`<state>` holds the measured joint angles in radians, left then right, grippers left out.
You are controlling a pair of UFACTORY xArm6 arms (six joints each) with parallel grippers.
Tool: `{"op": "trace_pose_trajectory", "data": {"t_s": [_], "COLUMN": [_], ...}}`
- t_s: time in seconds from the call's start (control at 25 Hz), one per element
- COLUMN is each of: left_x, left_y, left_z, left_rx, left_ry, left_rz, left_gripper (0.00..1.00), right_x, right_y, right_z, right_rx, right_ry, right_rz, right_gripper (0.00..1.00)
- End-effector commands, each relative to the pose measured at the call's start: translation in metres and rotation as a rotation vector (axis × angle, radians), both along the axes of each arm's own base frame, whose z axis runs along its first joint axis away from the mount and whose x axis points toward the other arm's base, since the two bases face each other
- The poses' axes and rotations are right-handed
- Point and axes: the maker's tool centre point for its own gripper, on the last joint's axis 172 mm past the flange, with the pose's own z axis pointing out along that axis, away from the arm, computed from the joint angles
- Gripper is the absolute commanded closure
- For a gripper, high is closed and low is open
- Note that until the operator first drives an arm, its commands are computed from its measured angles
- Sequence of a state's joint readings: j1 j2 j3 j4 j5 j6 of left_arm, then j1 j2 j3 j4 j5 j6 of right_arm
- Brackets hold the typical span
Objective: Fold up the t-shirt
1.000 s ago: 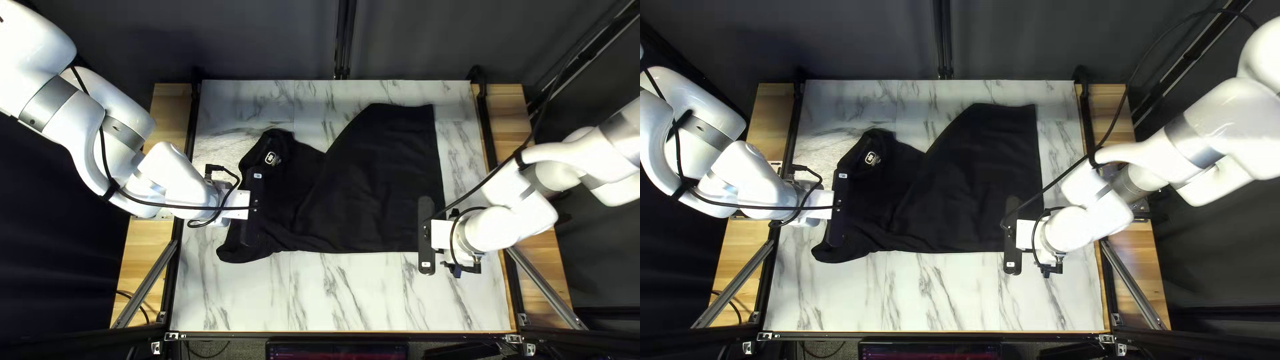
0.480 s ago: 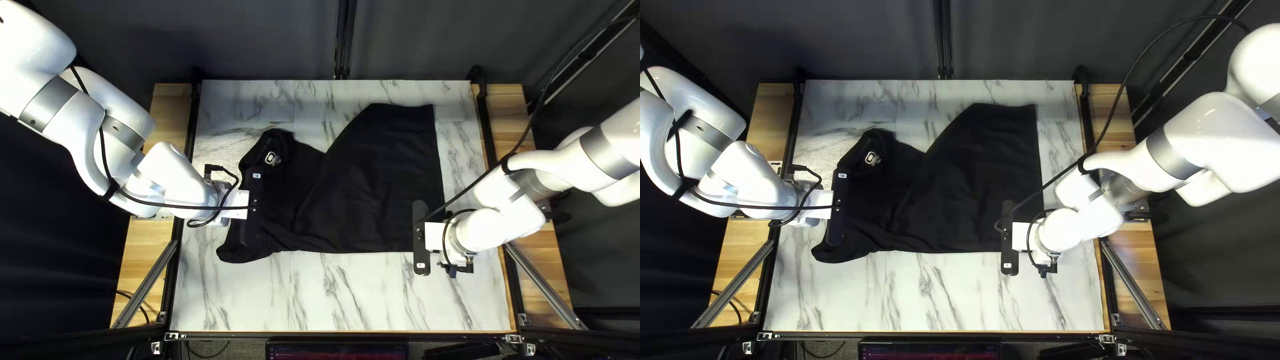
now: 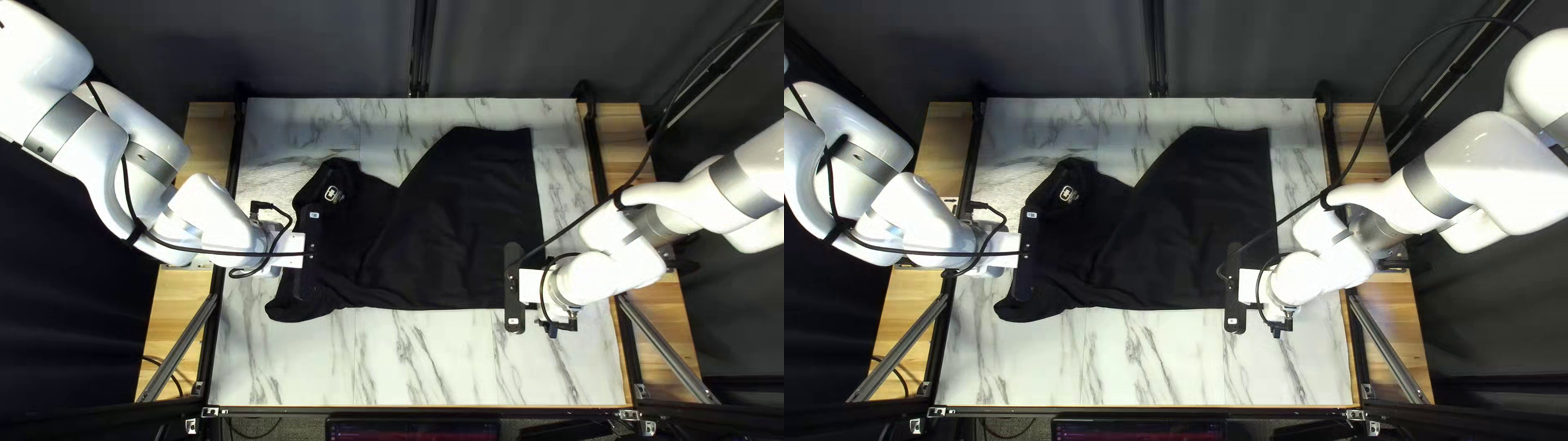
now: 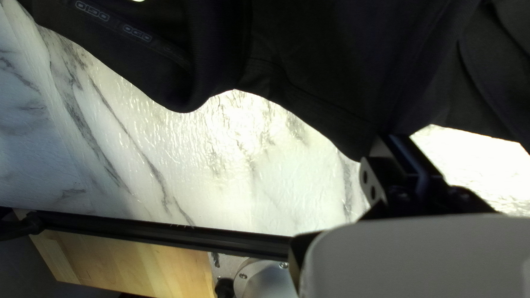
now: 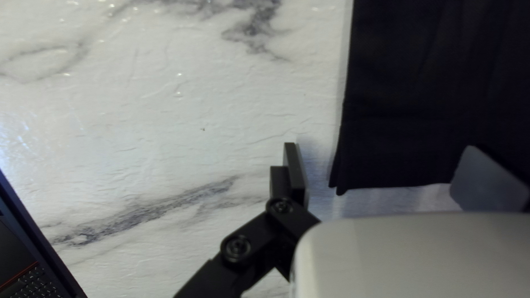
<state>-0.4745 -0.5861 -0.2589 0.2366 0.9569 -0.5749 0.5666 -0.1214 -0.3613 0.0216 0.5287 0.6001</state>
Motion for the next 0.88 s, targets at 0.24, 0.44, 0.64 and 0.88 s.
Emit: {"op": "trace_pose_trajectory", "data": {"t_s": [0.24,0.44,0.64,0.88], "left_x": [0.0005,0.0004,0.0010,0.0020], "left_y": [0.0008,0.0007,-0.0001,-0.0005], "left_z": [-0.0007,-0.0004,-0.0002,-0.0005], "left_rx": [-0.002,-0.003,-0.002,-0.003], "left_ry": [0.000,0.000,0.000,0.001], "left_rz": [-0.001,-0.001,-0.002,-0.003], "left_gripper": [1.00,1.00,1.00,1.00], "right_x": [0.0012,0.0031,0.0014,0.0015], "right_y": [0.0001,0.0012,0.0015,0.0020], "right_z": [-0.0011,-0.0008,0.0013,-0.0028], "right_rx": [0.018,0.026,0.030,0.038], "right_ry": [-0.006,-0.006,-0.007,-0.006], "right_rz": [0.000,-0.005,-0.014,-0.016], "right_gripper": [0.00,0.14,0.96,0.98]}}
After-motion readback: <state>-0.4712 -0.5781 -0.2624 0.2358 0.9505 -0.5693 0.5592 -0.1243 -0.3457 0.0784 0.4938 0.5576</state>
